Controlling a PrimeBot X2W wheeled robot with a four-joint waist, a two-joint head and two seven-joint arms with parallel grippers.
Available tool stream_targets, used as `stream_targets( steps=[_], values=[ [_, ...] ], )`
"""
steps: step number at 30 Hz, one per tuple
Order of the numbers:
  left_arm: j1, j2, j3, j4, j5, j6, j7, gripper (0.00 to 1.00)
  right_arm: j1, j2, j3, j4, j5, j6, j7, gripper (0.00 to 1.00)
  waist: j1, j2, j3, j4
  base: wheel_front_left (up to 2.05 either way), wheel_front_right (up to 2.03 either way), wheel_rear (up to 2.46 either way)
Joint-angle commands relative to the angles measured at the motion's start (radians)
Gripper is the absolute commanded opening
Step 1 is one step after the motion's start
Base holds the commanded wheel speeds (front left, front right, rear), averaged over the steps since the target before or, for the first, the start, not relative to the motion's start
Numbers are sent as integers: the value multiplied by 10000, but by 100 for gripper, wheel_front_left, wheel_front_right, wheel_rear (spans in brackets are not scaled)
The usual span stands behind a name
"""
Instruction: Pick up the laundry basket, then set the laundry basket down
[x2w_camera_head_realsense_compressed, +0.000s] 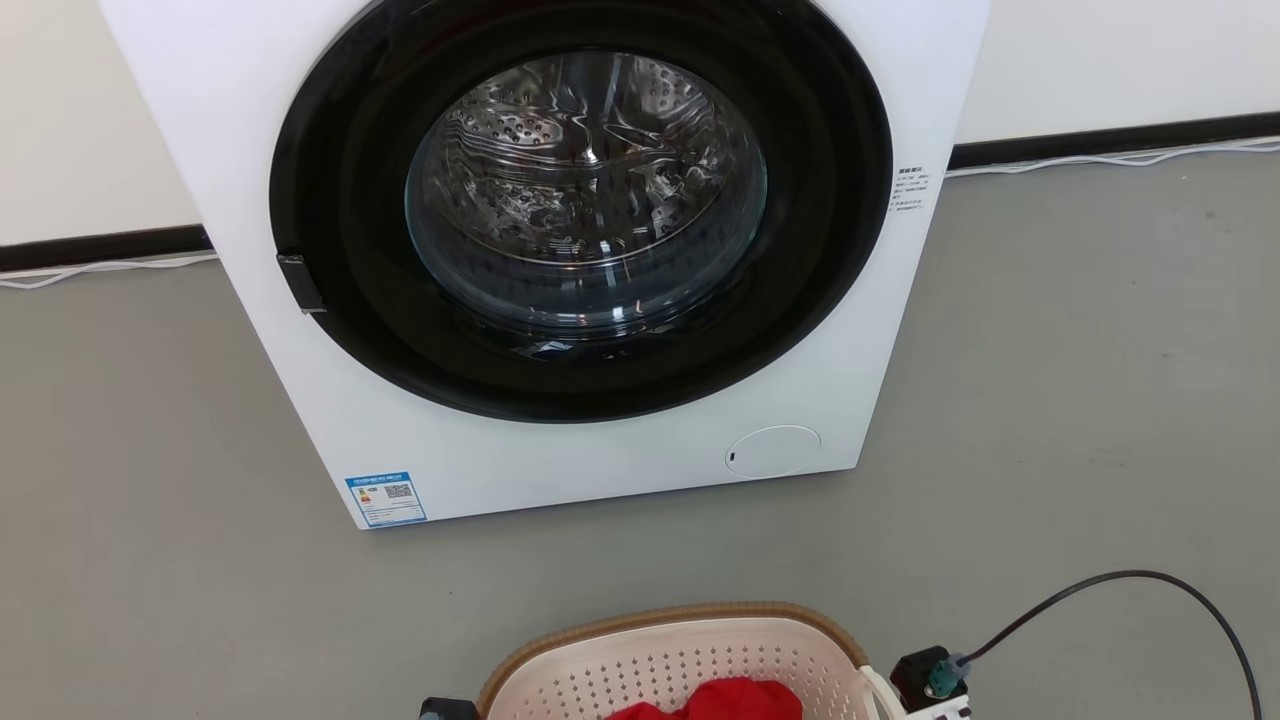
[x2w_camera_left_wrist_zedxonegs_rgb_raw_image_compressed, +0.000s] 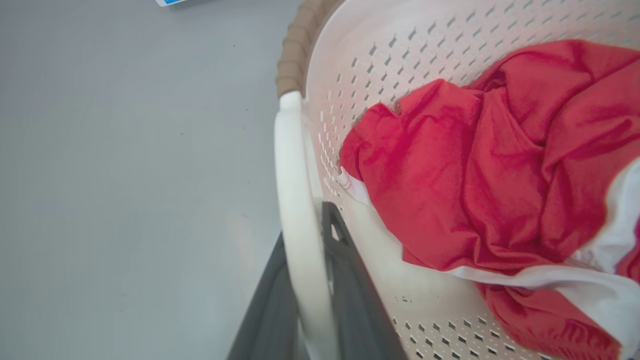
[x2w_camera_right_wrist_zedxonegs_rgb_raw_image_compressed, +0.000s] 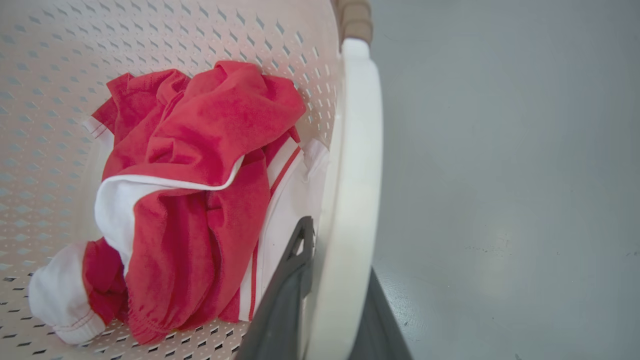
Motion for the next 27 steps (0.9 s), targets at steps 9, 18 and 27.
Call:
stream_targets(
  steps=[9,18,27],
  values=[
    [-428,-88,-130,-136,-252,-1,-237,0,-199,323,437,-164,119,182,-215,0,1,-1,-2,19,0,0,0],
    [-497,-88,-318,-108,-459,39,-252,0,-241,323,556,-171,265,182,-232,0,1,-1,64,-8,0,0,0],
    [-585,-88,-521,-111,-627,52,-283,0,-273,323,645,-120,386,182,-272,0,1,-1,132,-38,0,0,0]
  ],
)
